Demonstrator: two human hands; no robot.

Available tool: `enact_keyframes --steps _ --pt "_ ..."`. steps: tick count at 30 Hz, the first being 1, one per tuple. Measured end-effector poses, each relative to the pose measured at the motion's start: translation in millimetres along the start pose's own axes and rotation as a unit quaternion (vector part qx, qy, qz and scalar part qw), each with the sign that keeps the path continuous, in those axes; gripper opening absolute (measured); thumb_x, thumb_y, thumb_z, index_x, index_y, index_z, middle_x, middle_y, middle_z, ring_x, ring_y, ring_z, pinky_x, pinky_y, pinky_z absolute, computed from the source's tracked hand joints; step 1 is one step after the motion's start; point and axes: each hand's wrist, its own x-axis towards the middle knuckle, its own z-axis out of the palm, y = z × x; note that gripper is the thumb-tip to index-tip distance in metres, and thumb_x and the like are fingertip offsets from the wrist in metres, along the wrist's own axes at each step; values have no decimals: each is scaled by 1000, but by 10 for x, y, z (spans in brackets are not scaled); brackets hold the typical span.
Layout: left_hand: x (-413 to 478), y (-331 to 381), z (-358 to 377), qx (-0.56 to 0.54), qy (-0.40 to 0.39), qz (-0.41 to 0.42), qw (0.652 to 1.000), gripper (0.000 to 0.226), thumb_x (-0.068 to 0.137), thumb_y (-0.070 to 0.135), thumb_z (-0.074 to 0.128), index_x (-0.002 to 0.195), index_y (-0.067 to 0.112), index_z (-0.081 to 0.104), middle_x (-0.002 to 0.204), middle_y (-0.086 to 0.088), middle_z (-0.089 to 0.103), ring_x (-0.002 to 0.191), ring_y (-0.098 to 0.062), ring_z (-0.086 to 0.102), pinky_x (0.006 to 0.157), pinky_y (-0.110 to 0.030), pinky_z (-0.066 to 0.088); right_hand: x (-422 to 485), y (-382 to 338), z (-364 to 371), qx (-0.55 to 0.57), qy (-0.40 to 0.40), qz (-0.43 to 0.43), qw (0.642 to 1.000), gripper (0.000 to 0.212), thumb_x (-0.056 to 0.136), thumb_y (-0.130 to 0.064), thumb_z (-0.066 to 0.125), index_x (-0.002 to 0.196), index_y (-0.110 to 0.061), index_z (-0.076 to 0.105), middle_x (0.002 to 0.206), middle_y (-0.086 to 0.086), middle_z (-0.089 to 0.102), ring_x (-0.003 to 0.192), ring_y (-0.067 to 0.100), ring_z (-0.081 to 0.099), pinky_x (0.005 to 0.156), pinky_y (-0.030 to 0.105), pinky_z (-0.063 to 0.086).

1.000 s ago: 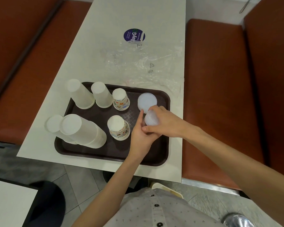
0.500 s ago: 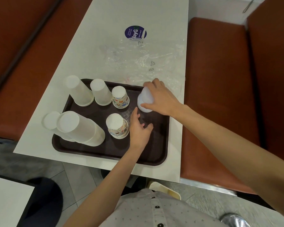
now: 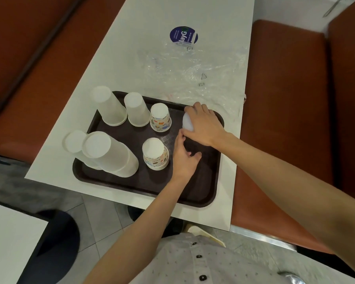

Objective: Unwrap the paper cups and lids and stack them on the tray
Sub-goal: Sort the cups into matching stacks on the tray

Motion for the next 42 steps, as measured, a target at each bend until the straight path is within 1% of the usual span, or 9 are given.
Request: enact_keyframes --steps 2,7,13,19,29,32,37,39,42 --pt "6 -10 -9 -11 -9 -14 1000 92 84 4 73 157 22 19 155 -3 38 100 12 50 88 -12 43 2 -3 10 -17 7 -2 1000 70 81 -56 60 135 -15 45 128 13 48 111 31 48 88 42 43" --pt "-14 -16 -17 -28 -25 -11 999 90 86 -1 70 157 23 20 156 1 36 100 28 40 102 -25 46 12 38 -14 -35 -4 -8 999 72 85 -55 59 142 -14 41 132 14 46 116 32 47 90 42 40" --pt "21 24 -34 -36 -28 -10 999 90 85 -3 69 157 21 21 156 0 36 130 3 34 105 -32 47 -43 133 -47 -53 -13 -16 998 76 87 -59 55 146 -15 35 136 16 45 118 34 47 94 45 41" --pt "9 11 -39 -38 -34 6 999 89 85 -5 68 157 19 20 156 1 35 136 0 33 104 -33 48 -41 158 -83 -73 -24 -22 997 82 87 -65 48 150 -16 29 138 15 44 120 35 46 96 46 40" --pt "-196 -4 -68 -35 -46 2 998 84 88 -3 66 156 15 21 160 -3 30 145 -11 31 111 -31 41 -320 279 -323 57 -1 -35 998 81 92 -57 52 156 -19 19 154 12 31 139 30 33 105 47 40" --pt "-418 -25 -147 11 -61 41 997 78 89 -1 66 155 15 25 157 -2 36 140 -8 37 107 -28 45 -564 279 -423 142 61 -22 988 69 96 -49 50 152 -18 27 152 8 33 138 24 33 98 37 40" --pt "-795 -88 -517 25 -58 156 986 52 88 -10 59 135 12 56 129 1 62 117 -12 62 95 -24 53 -973 77 -351 255 96 10 962 45 98 -39 48 139 -22 43 144 0 41 131 10 37 93 -1 30" --pt "-895 -132 -692 38 -40 169 984 40 88 -12 58 120 11 67 113 2 70 101 -13 69 89 -22 54 -1086 -54 -233 292 91 10 952 38 98 -33 51 134 -21 48 136 -2 47 124 9 43 91 2 36" --pt "-986 -240 -917 65 -14 147 987 28 89 -9 59 103 11 73 99 4 73 86 -12 72 78 -19 55 -1170 -281 6 331 64 5 942 36 93 -20 62 128 -18 55 126 -5 55 117 6 51 95 22 47"
